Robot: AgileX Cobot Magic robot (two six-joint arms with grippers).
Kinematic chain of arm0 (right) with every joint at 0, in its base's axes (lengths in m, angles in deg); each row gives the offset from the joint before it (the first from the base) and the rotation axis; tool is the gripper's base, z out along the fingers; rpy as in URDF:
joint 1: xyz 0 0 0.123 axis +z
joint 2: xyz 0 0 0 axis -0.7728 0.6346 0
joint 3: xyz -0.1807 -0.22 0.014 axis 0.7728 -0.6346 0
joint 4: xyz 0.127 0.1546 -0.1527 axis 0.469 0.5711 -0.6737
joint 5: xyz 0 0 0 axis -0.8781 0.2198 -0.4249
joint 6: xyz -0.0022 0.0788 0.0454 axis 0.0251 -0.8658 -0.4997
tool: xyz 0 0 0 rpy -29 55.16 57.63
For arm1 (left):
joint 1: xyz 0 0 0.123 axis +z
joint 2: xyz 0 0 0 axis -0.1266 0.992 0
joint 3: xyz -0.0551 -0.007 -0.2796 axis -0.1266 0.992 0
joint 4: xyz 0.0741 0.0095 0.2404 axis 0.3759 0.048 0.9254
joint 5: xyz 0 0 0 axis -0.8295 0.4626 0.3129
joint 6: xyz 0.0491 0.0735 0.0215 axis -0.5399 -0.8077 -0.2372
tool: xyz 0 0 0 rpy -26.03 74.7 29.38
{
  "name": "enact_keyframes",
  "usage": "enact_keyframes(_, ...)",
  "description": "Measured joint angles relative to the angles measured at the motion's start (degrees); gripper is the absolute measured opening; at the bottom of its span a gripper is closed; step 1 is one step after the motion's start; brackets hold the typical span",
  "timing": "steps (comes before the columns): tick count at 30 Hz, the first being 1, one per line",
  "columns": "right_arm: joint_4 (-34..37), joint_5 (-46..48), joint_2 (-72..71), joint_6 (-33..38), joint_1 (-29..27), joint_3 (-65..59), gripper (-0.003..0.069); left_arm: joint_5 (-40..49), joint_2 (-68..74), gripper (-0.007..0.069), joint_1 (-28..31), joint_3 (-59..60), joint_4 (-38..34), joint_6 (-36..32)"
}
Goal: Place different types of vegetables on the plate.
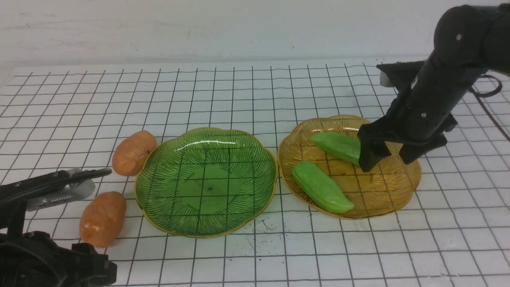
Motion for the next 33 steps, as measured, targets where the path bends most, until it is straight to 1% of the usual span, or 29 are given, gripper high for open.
enact_keyframes(2, 0.1, 0.0, -0.4, 0.0, 0.0, 0.8, 0.0571, -1.2, 0.4, 0.0400, 0.0, -0.2, 3.9, 2.7)
enact_keyframes(6, 1.2, 0.2, -2.9, 0.0, 0.0, 0.8, 0.0422, -2.0, 3.2, 0.0406, 1.1, -2.1, 11.2, 10.9)
enact_keyframes(8, 2.0, 0.4, -4.2, -0.1, 0.0, 0.8, 0.0356, -2.2, 4.7, 0.0406, 2.2, -3.1, 13.3, 14.2)
enact_keyframes(10, 3.6, 0.5, -6.8, -0.1, 0.0, 0.8, 0.0250, -2.4, 7.4, 0.0406, 3.5, -4.8, 15.5, 16.7)
enact_keyframes(11, 5.2, 0.6, -9.1, -0.1, 0.0, 0.7, 0.0157, -2.6, 10.0, 0.0406, 4.4, -6.1, 16.5, 17.8)
enact_keyframes(13, 7.0, 0.6, -13.8, 0.4, 0.0, -0.4, 0.0050, -2.6, 13.8, 0.0406, 4.9, -8.1, 16.8, 18.4)
enact_keyframes(14, 7.5, 0.6, -15.4, 0.8, 0.0, -1.3, 0.0027, -2.6, 15.4, 0.0406, 4.9, -9.0, 16.8, 18.4)
enact_keyframes(16, 7.7, 0.7, -17.5, 1.4, 0.0, -2.5, 0.0009, -2.6, 16.9, 0.0406, 4.9, -9.7, 16.8, 18.5)
enact_keyframes(18, 7.5, 0.9, -22.0, 2.9, 0.0, -5.9, -0.0008, -2.5, 21.3, 0.0406, 4.9, -12.0, 16.7, 18.5)
enact_keyframes(22, 5.7, 1.2, -27.6, 4.1, 0.0, -12.0, -0.0013, -0.8, 24.1, 0.0406, 5.0, -15.3, 16.4, 17.8)
enact_keyframes(27, 4.6, 1.5, -32.5, 4.4, 0.0, -19.0, -0.0014, 3.1, 24.4, 0.0406, 5.0, -19.6, 11.3, 9.7)
enact_keyframes(30, 4.6, 1.6, -33.0, 4.5, 0.0, -21.4, -0.0014, 3.2, 25.1, 0.0410, 5.0, -20.0, 6.5, 1.8)
enact_keyframes(31, 4.6, 1.6, -33.0, 4.5, 0.0, -21.6, -0.0014, 3.1, 25.1, 0.0412, 5.0, -20.0, 6.0, 1.4)
enact_keyframes(33, 4.6, 1.5, -33.0, 4.5, 0.0, -22.4, -0.0015, 2.0, 26.2, 0.0435, 5.0, -20.0, 3.6, -2.8)
